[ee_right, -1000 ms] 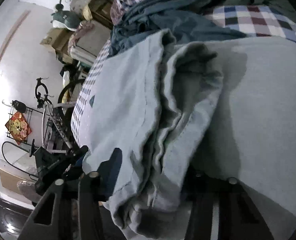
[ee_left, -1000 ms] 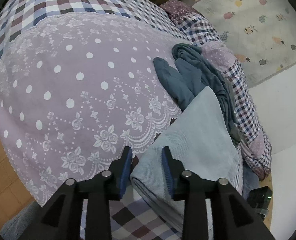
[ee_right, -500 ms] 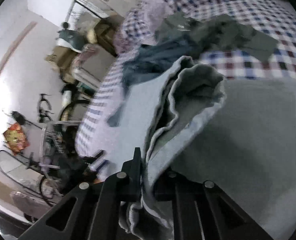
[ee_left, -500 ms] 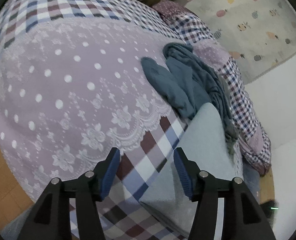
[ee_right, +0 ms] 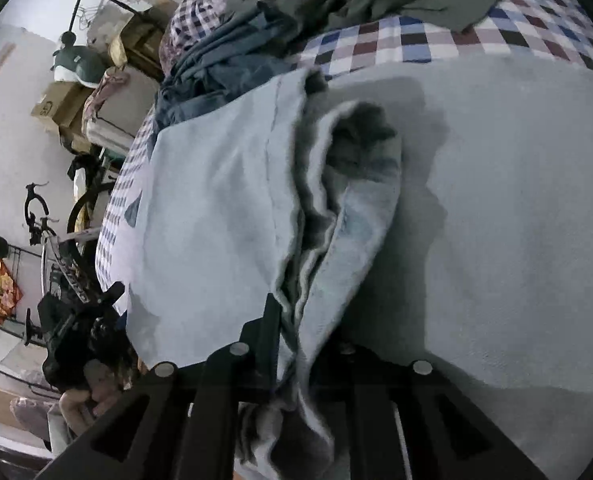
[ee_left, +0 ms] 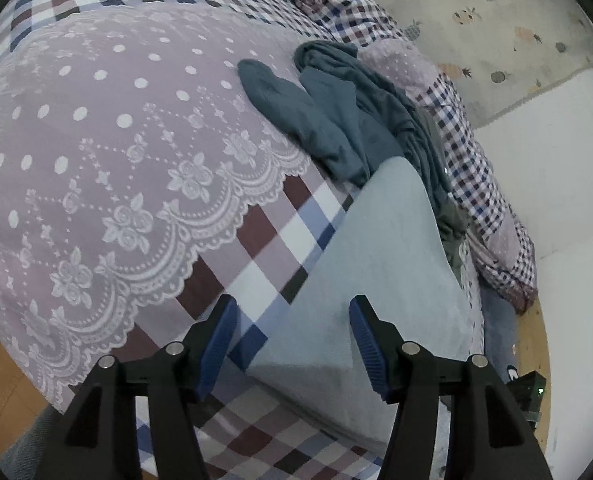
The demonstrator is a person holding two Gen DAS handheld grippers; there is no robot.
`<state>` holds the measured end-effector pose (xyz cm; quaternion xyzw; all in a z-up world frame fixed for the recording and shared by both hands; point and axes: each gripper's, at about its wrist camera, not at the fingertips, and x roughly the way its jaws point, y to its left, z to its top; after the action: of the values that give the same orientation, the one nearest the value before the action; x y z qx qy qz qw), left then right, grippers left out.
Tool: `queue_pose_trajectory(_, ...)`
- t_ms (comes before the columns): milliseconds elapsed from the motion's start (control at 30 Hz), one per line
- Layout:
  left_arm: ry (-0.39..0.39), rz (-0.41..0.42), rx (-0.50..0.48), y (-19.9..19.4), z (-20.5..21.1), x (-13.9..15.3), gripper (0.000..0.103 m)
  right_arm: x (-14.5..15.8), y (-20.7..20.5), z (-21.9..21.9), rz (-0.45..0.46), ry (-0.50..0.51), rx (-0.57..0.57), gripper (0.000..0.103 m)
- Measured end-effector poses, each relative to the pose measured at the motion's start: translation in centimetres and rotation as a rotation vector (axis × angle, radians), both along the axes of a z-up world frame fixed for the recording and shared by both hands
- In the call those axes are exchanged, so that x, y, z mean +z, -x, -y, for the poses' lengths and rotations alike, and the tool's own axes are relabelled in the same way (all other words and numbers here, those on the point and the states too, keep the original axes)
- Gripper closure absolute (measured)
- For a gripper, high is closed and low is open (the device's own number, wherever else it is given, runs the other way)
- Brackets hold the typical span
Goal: Fold clothes
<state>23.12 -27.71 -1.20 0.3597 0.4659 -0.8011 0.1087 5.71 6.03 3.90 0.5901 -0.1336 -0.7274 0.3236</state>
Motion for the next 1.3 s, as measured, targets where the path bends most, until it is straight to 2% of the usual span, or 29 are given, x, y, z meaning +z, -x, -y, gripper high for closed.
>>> queue_pose_trajectory(67, -0.018, -0.005, -0.007, 0.0, -0.2, -0.2, 0.041, 0.2, -0.3, -0.7, -0.005, -0.024, -0.010, 0.085)
queue_pose_trajectory(267, -0.048, -0.015, 0.006, -0.5, -0.9, -0.6, 0.041, 3.7, -2.7, -1.9, -0.144, -0.193, -0.058, 0.078)
queue_pose_trajectory(367, -0.053, -0.015, 0.022, -1.0, -1.5, -0.9, 0.041, 6.1, -2.9, 0.1, -0.209, -0.149, -0.019, 0.077)
queue_pose_trajectory(500, -0.064, -0.018, 0.020, -1.0, -2.0, -1.1, 0.041, 8.5, -2.6, 6.8, -0.296, -0.056, 0.065, 0.071)
queue_pose_trajectory(533, -0.094, -0.032, 0.027, -1.1, -1.8, -1.2, 0.041, 8.6, -2.4, 8.5, -0.302, -0.038, 0.089, 0.071)
queue_pose_trajectory(600, -0.156, -0.060, 0.041, -1.3, -1.4, -1.6, 0.041, 8.0, -1.9, 11.1, -0.290, -0.014, 0.128, 0.071)
queue_pose_trajectory(700, -0.261, -0.109, 0.065, -1.6, -0.8, -2.3, 0.041, 4.4, -0.3, 13.1, -0.210, 0.012, 0.132, 0.072)
queue_pose_trajectory(800, -0.328, -0.143, 0.068, -1.7, -0.7, -2.6, 0.041, -0.2, 1.1, 12.2, -0.090, 0.007, 0.051, 0.077)
queue_pose_trajectory(900, -0.379, -0.169, 0.065, -1.7, -0.7, -2.7, 0.041, -1.2, 0.5, 9.9, -0.058, 0.126, -0.008, 0.077)
queue_pose_trajectory(1000, -0.401, -0.163, 0.103, -2.1, -0.3, -3.0, 0.055, -0.4, -1.3, 8.6, -0.146, 0.070, 0.014, 0.076)
queue_pose_trajectory(1067, -0.409, -0.175, 0.114, -2.3, 0.0, -2.9, 0.069, 0.4, -3.1, 8.2, -0.222, 0.007, 0.039, 0.070)
queue_pose_trajectory(1167, -0.406, -0.205, 0.100, -2.2, 0.2, -2.5, 0.078, 1.8, -6.8, 8.7, -0.374, -0.073, 0.122, 0.065)
queue_pose_trajectory(1300, -0.395, -0.242, 0.056, -1.8, 0.4, -1.5, 0.084, 3.2, -12.2, 11.4, -0.635, -0.177, 0.267, 0.060)
